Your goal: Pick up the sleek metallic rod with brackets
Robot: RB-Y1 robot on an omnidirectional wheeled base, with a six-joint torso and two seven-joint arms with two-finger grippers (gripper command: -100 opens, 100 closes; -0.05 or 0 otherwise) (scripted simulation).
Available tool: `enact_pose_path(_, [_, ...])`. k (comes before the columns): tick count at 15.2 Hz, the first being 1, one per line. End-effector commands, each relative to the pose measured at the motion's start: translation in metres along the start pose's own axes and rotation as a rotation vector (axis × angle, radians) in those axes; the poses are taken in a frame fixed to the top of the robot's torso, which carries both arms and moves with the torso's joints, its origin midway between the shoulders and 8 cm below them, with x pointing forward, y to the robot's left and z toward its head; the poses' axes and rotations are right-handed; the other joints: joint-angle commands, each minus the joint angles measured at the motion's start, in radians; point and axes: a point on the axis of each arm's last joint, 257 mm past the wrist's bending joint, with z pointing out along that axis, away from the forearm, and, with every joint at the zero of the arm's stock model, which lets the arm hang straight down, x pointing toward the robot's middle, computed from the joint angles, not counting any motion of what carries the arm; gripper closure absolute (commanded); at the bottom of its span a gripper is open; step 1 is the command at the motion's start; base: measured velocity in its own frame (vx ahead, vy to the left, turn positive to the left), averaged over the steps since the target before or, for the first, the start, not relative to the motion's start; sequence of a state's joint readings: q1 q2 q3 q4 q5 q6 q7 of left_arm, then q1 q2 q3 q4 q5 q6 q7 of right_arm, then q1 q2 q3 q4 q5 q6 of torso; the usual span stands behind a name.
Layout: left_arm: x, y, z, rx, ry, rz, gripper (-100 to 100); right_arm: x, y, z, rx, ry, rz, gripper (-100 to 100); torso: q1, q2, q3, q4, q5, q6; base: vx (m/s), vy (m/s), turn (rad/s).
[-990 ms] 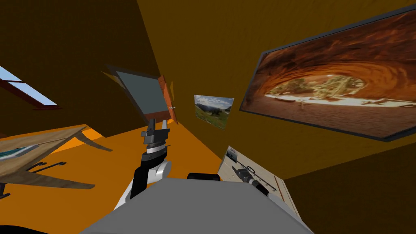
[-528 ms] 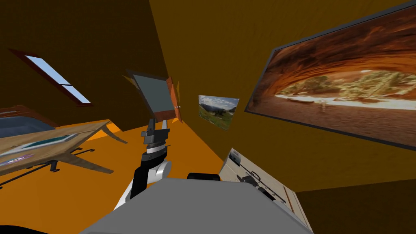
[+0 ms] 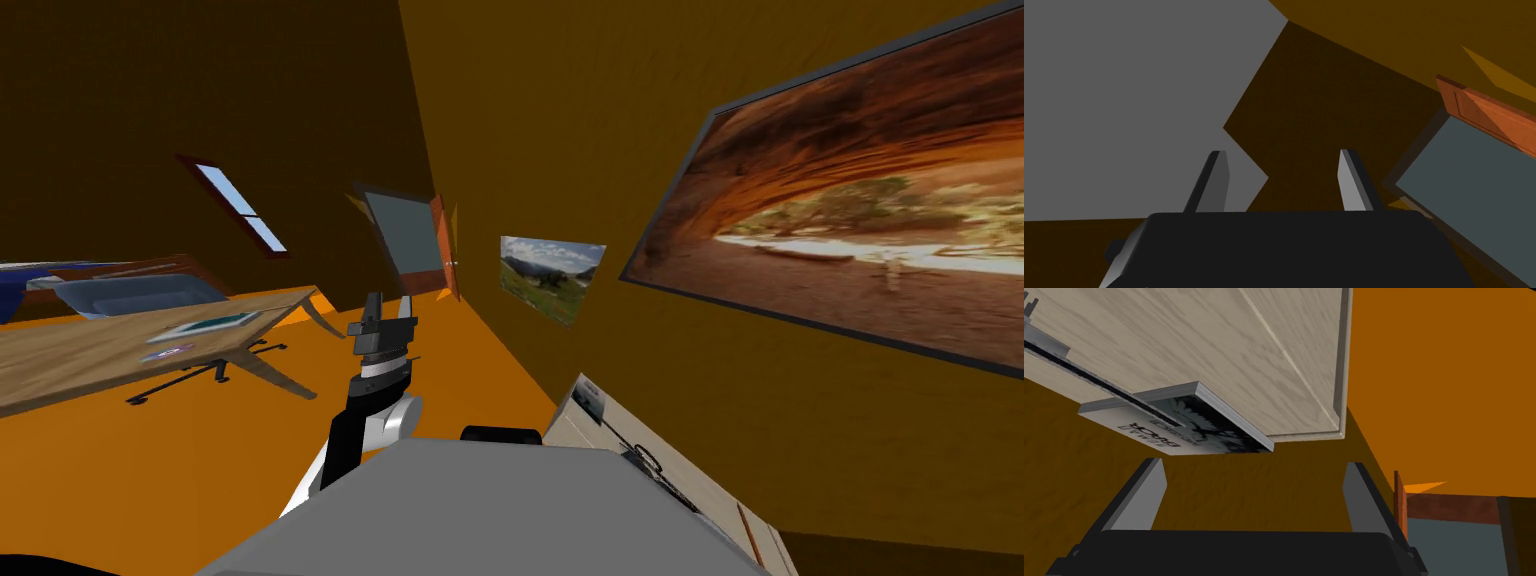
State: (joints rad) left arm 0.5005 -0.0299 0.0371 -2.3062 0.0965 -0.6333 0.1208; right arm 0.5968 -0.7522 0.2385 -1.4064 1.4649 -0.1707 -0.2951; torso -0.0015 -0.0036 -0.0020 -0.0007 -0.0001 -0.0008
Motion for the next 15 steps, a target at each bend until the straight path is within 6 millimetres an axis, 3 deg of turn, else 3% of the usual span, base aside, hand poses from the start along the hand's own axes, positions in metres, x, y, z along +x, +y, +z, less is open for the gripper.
enact_pose_path(1, [0.0, 0.0, 0.0, 0.0, 0.0, 0.0, 0, 0.021, -0.008, -0.004, 0.015, 0.043, -0.043, -100, 0.0, 0.0, 0.0, 0.0, 0.0, 0.0, 0.038, -0.036, 0.229])
enact_pose_path(2, [0.0, 0.0, 0.0, 0.0, 0.0, 0.0, 0, 0.041, -0.018, -0.009, 0.029, 0.087, -0.069, -100, 0.0, 0.0, 0.0, 0.0, 0.0, 0.001, 0.026, -0.038, 0.213])
enact_pose_path(5, [0.0, 0.0, 0.0, 0.0, 0.0, 0.0, 0, 0.042, -0.018, -0.009, 0.03, 0.091, -0.088, -100, 0.0, 0.002, 0.001, 0.0, 0.0, 0.001, 0.007, -0.027, 0.076])
enact_pose_path(6, [0.0, 0.0, 0.0, 0.0, 0.0, 0.0, 0, 0.061, -0.028, -0.015, 0.042, 0.134, -0.12, -100, 0.0, 0.002, 0.001, 0.0, 0.0, 0.001, -0.004, -0.01, 0.167])
enact_pose_path(8, [0.0, 0.0, 0.0, 0.0, 0.0, 0.0, 0, 0.062, -0.028, -0.015, 0.042, 0.136, -0.131, -100, 0.001, 0.003, 0.002, 0.001, 0.0, 0.001, 0.0, -0.017, 0.136])
enact_pose_path(9, [0.0, 0.0, 0.0, 0.0, 0.0, 0.0, 0, 0.079, -0.037, -0.021, 0.053, 0.175, -0.153, -100, 0.001, 0.003, 0.002, 0.001, 0.0, 0.001, 0.003, -0.021, 0.144])
enact_pose_path(12, [0.0, 0.0, 0.0, 0.0, 0.0, 0.0, 0, 0.079, -0.037, -0.021, 0.053, 0.178, -0.171, -100, 0.0, 0.003, 0.001, 0.001, 0.0, 0.001, 0.003, -0.022, 0.08])
enact_pose_path(14, [0.0, 0.0, 0.0, 0.0, 0.0, 0.0, 0, 0.11, -0.054, -0.034, 0.069, 0.253, -0.242, -100, 0.001, 0.003, 0.001, 0.001, 0.0, 0.001, 0.003, -0.022, 0.215])
enact_pose_path(15, [0.0, 0.0, 0.0, 0.0, 0.0, 0.0, 0, 0.11, -0.054, -0.034, 0.069, 0.253, -0.242, -100, 0.0, 0.003, 0.001, 0.0, 0.0, 0.0, 0.002, -0.043, 0.237])
